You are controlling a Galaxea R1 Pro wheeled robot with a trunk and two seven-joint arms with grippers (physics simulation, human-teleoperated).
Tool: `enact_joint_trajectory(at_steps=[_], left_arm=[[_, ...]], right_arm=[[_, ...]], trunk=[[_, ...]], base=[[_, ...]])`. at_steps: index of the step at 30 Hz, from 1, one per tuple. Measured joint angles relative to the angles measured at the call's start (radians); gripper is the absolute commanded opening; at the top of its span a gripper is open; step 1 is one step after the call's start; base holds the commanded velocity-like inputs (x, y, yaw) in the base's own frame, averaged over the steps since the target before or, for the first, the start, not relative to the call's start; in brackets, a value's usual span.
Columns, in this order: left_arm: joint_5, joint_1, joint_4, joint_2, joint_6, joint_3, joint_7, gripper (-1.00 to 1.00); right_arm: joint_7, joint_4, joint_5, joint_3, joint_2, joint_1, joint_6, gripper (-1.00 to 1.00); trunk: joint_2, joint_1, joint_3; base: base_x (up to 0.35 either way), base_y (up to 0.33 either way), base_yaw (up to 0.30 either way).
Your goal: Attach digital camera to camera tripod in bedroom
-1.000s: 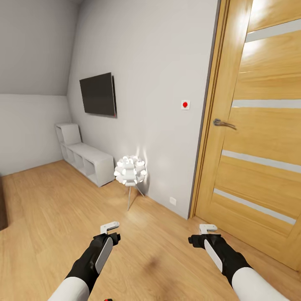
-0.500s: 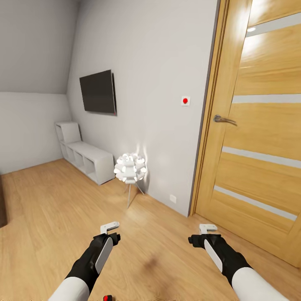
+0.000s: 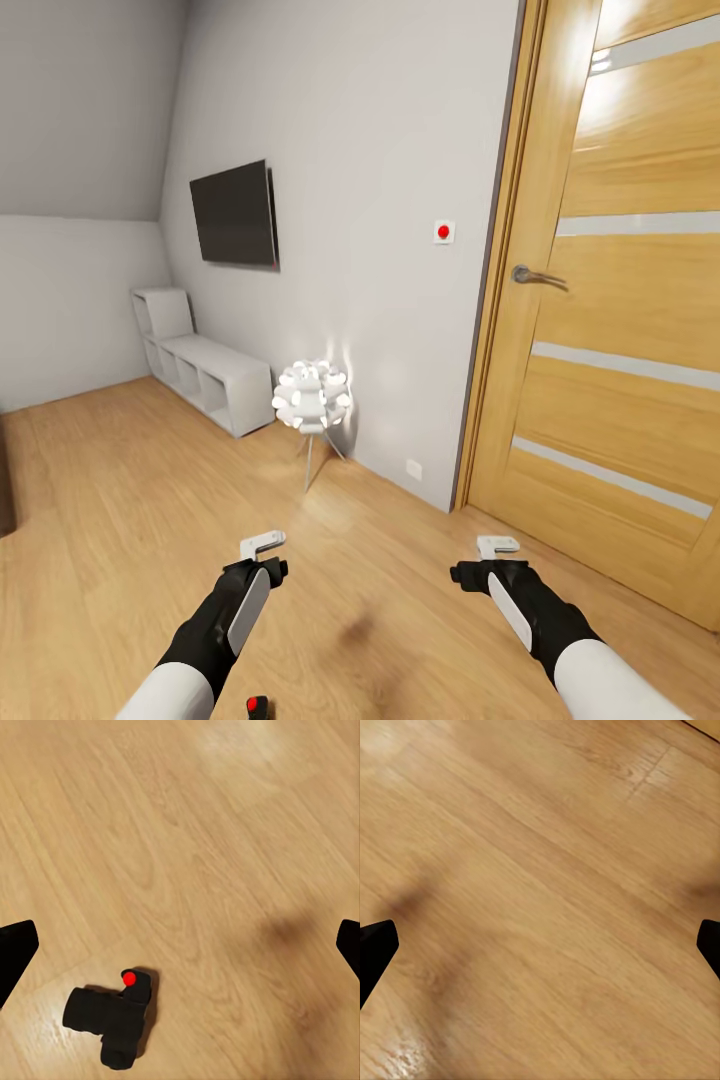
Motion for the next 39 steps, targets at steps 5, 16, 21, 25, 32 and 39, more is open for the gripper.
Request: enact_joint_trajectory(at_steps=[5,16,21,25,32,39], left_arm=[[0.001,0.0,0.005,0.0,0.0,0.001,0.0,1.0],[0.004,0.0,0.01,0.001,0.001,0.001,0.0,1.0],[0.004,0.0,0.01,0.001,0.001,0.001,0.0,1.0],[0.004,0.0,0.01,0.002,0.001,0.001,0.0,1.0],[0.005,0.0,0.011,0.002,0.001,0.001,0.0,1.0],[0.004,0.0,0.011,0.002,0.001,0.002,0.0,1.0]], right_arm=[[0.0,0.0,0.0,-0.001,-0.001,0.0,-0.001,1.0],[0.0,0.0,0.0,-0.002,-0.001,0.0,0.0,1.0],[0.0,0.0,0.0,-0.002,-0.001,0.0,0.0,1.0],[0.0,0.0,0.0,-0.002,-0.001,0.0,0.0,1.0],[0.0,0.0,0.0,-0.002,-0.001,0.0,0.0,1.0],[0.0,0.0,0.0,-0.002,-0.001,0.0,0.0,1.0]], trunk=[[-0.035,0.019,-0.016],[-0.112,0.061,-0.05],[-0.147,0.081,-0.066],[-0.175,0.096,-0.078],[-0.224,0.123,-0.1],[-0.273,0.15,-0.122]], base=[[0.0,0.0,0.0],[0.0,0.0,0.0],[0.0,0.0,0.0],[0.0,0.0,0.0],[0.0,0.0,0.0],[0.0,0.0,0.0]])
